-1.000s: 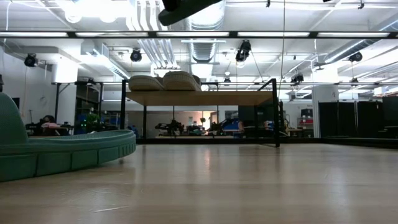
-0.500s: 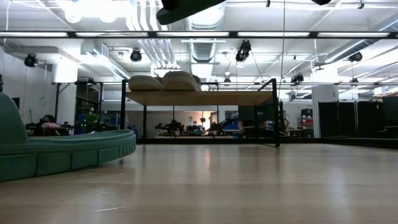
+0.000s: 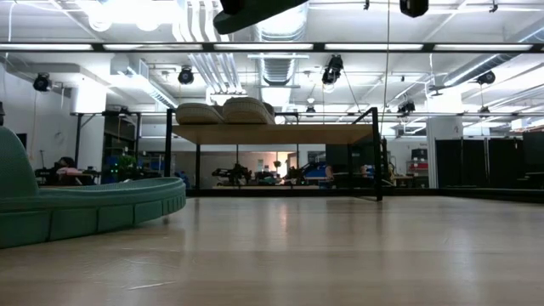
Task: Pick and place slides into the shelf
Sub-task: Put the left green slide on the shelf
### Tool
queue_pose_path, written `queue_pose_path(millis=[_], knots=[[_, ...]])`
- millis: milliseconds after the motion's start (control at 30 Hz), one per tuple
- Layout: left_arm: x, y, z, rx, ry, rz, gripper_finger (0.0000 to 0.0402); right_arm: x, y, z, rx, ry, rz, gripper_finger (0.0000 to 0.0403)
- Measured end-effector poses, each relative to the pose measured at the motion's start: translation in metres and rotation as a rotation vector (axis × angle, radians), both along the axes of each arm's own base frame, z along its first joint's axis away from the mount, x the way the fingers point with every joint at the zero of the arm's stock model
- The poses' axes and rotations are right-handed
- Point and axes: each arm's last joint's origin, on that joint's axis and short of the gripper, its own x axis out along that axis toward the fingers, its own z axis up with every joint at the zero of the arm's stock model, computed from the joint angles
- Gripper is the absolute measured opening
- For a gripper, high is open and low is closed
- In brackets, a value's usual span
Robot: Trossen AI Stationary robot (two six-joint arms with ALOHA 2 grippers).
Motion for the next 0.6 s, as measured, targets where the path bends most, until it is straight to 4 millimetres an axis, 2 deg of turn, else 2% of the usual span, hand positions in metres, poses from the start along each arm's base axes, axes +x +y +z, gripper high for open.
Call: queue_pose_path(millis=[267, 600], knots=[[0.0, 0.001, -0.002, 0.003, 0.006, 0.02, 0.0, 0.009, -0.004, 0.0, -0.004, -0.026, 0.052, 0.0288], [0.001, 0.001, -0.005, 0.003, 0.014, 0.025, 0.0, 0.032, -0.006, -0.012, -0.024, 0.021, 0.056, 0.0276]])
